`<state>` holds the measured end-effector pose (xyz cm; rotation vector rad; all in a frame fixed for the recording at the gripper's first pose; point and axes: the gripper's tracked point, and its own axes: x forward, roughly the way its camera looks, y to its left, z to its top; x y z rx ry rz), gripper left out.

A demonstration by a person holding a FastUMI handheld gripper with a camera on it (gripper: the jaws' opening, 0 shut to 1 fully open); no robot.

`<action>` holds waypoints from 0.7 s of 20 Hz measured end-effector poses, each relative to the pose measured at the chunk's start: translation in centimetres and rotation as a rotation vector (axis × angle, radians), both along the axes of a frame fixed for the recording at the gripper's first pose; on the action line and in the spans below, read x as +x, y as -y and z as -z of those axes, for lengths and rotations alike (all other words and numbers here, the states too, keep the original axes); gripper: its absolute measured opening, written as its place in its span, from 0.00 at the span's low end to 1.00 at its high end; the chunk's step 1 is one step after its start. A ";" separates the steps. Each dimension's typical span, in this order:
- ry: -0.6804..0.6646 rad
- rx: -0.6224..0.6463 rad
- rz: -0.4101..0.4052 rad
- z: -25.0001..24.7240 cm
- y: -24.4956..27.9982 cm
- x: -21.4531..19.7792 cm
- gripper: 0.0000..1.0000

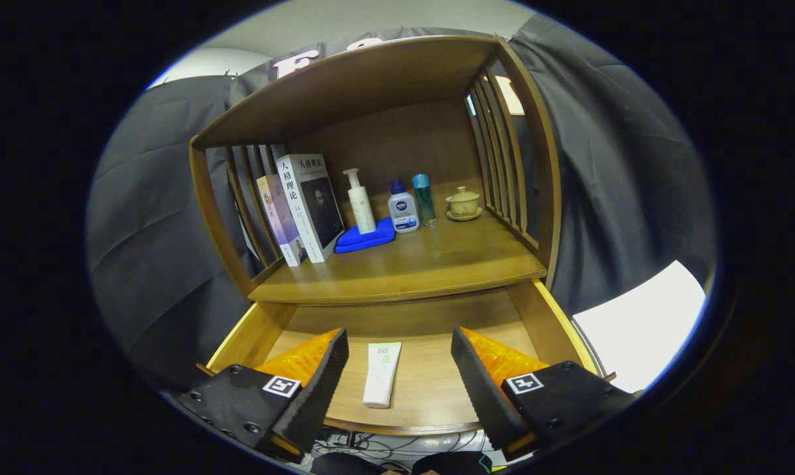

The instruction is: Pull open the drawer, take out the items inside it, and place them on the countertop above the cabinet.

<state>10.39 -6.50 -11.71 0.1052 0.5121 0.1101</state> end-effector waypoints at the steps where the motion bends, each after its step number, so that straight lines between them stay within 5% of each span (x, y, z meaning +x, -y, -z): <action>1: -0.011 0.009 -0.010 0.2 -0.5 0.2 0.97; 3: -0.025 -0.005 -0.036 0.3 -1.3 0.8 0.97; 7: 0.062 -0.293 -0.150 -2.1 -3.7 3.2 0.97; 14: -0.162 -0.315 -0.327 1.1 -8.8 5.9 0.97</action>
